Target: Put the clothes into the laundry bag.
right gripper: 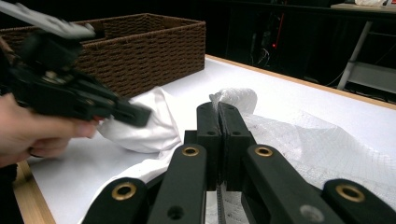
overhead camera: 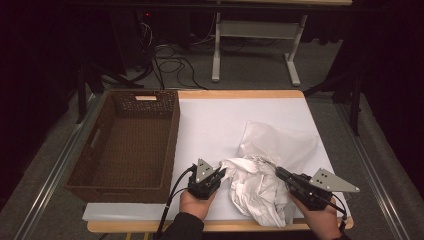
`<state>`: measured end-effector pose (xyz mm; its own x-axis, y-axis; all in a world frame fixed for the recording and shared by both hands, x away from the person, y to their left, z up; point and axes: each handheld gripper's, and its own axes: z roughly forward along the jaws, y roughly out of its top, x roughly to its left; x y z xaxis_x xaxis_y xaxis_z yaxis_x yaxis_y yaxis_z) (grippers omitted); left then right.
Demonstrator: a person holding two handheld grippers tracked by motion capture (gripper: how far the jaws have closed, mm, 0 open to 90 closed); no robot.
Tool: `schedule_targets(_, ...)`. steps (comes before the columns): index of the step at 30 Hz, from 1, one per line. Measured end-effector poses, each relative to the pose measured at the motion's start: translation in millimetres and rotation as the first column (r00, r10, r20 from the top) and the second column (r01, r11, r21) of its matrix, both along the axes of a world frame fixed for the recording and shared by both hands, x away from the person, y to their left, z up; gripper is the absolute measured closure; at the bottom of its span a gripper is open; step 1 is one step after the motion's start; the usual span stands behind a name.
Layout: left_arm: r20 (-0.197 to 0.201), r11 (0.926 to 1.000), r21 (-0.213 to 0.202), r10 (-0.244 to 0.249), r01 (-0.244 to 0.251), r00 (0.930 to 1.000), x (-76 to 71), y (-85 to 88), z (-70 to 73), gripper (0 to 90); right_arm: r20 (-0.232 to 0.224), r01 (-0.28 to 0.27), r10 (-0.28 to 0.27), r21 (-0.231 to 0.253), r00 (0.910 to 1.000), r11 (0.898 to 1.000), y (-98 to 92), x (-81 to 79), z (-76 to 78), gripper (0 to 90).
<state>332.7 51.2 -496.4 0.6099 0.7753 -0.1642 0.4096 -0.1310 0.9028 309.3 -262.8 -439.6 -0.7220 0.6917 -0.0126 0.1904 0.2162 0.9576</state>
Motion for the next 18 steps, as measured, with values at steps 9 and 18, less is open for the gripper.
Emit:
schedule_targets(9,0.117,0.9879,-0.020,-0.150,0.154,0.9817,-28.0,-38.4,30.0,85.4,-0.002,0.005,-0.005,-0.003,1.0000,1.000,0.3,1.2,-0.6,90.0)
schedule_targets(18,0.129,0.9599,0.068,-0.279,0.272,0.9517,-24.9,-93.2,39.0,84.8,-0.006,0.001,-0.001,-0.006,1.0000,1.000,2.0,1.6,-2.2,90.0)
